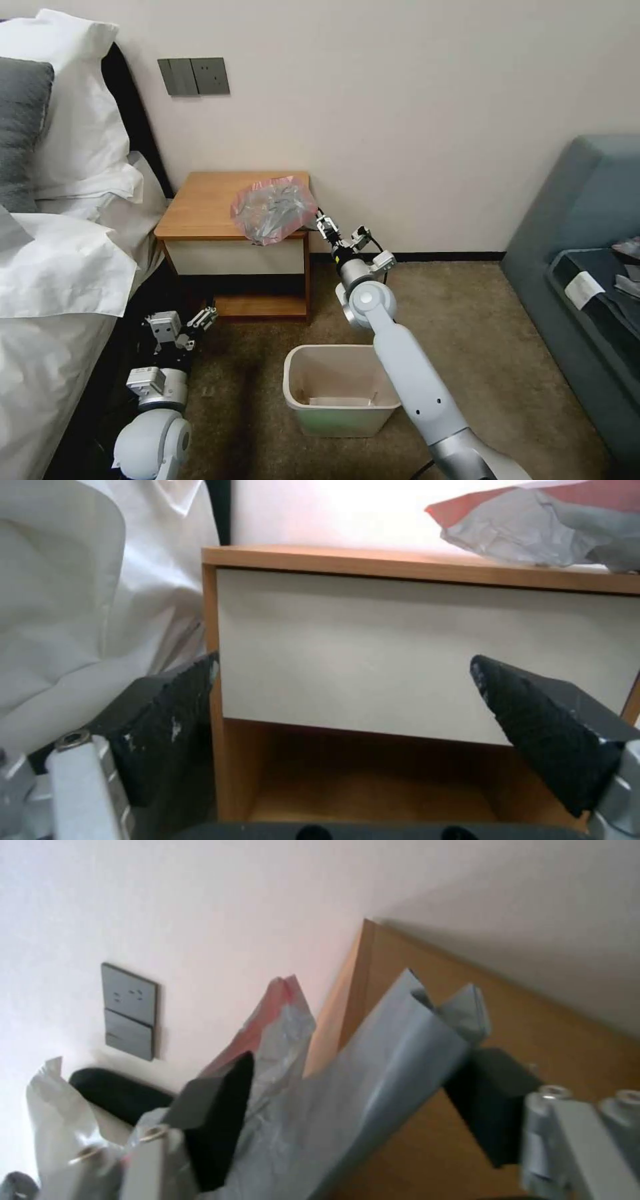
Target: Pick up the garbage bag from the table and place it over the trash can.
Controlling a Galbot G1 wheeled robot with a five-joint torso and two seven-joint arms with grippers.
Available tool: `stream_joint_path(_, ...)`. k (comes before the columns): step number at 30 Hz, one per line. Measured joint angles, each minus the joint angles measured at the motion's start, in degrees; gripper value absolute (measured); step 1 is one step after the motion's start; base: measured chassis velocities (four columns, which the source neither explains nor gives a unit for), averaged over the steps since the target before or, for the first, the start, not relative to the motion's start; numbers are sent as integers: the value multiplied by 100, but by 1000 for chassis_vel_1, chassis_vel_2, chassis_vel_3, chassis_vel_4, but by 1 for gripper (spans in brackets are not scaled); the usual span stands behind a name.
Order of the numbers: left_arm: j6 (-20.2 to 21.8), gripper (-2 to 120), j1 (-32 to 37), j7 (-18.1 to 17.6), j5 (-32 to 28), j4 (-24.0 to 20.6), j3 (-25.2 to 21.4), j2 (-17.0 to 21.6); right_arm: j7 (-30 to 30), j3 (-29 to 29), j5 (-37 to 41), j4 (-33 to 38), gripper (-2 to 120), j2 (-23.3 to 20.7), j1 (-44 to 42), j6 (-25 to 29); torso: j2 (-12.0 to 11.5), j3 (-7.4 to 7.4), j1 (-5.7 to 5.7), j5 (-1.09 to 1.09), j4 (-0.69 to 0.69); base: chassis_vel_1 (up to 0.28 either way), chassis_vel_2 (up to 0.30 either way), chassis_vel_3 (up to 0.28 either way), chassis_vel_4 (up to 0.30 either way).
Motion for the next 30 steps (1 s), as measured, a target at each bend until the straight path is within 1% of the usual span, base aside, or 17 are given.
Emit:
stream_joint_path(1, 0, 99, 0, -2, 2, -1, 2, -2, -18, 6, -12, -24, 62, 10, 1, 6, 0, 0, 0, 0, 0, 0, 0, 0, 0)
stream_joint_path(2, -1, 99, 0, -7, 8, -2, 4, -5, -54, 29, -47, -77, 55, 20, 7, 17, 0, 0, 0, 0, 0, 0, 0, 0, 0)
stream_joint_path(4, -1, 99, 0, -8, 10, -3, 4, -6, -65, 39, -61, -97, 54, 23, 8, 25, 0, 0, 0, 0, 0, 0, 0, 0, 0)
stream_joint_path(6, -2, 99, 6, -12, 14, -11, 6, -15, -121, 61, -108, -141, 41, 21, 4, 55, 0, 0, 0, 0, 0, 0, 0, 0, 0)
stream_joint_path(7, -2, 99, 6, -12, 14, -11, 6, -15, -121, 61, -108, -141, 41, 21, 4, 55, 0, 0, 0, 0, 0, 0, 0, 0, 0)
stream_joint_path(10, -8, 99, 2, -17, 22, 1, 13, -22, -157, 62, -165, -165, 26, 18, -4, 79, 0, 0, 0, 0, 0, 0, 0, 0, 0)
stream_joint_path(11, -8, 99, 2, -17, 22, 1, 13, -22, -157, 62, -165, -165, 26, 18, -4, 79, 0, 0, 0, 0, 0, 0, 0, 0, 0)
stream_joint_path(12, -8, 99, -3, -18, 22, 1, 15, -25, -158, 62, -167, -163, 21, 18, 0, 82, 0, 0, 0, 0, 0, 0, 0, 0, 0)
stream_joint_path(13, -8, 99, -7, -18, 22, 1, 16, -26, -159, 62, -170, -161, 21, 17, 3, 83, 0, 0, 0, 0, 0, 0, 0, 0, 0)
stream_joint_path(14, -8, 99, -18, -19, 22, 3, 18, -28, -163, 62, -179, -158, 13, 17, 17, 88, 0, 0, 0, 0, 0, 0, 0, 0, 0)
stream_joint_path(15, -8, 99, -18, -19, 22, 3, 18, -28, -163, 62, -179, -158, 13, 17, 17, 88, 0, 0, 0, 0, 0, 0, 0, 0, 0)
stream_joint_path(16, -8, 99, -23, -20, 22, 6, 19, -28, -165, 62, -183, -157, 10, 17, 23, 92, 0, 0, -1, 0, 0, 0, 0, 0, 0)
stream_joint_path(18, -8, 99, -26, -22, 22, 6, 20, -28, -166, 62, -195, -153, 0, 18, 30, 102, 0, 0, 0, 0, 0, 0, 0, 0, 0)
stream_joint_path(27, -6, 99, -38, -38, 5, 6, 17, -32, -113, 35, -229, 80, 0, -24, -70, 189, 0, 0, 0, 0, 0, 0, 0, 0, 0)
stream_joint_path(29, -4, 99, -63, -47, -10, 11, 12, -22, 18, -1, -205, 418, 0, -101, -241, 227, 0, 0, 0, 0, 0, 0, 0, 0, 0)
stream_joint_path(30, -4, 99, -63, -47, -10, 11, 12, -22, 18, -1, -205, 418, 0, -101, -241, 227, 0, 0, 0, 0, 0, 0, 0, 0, 0)
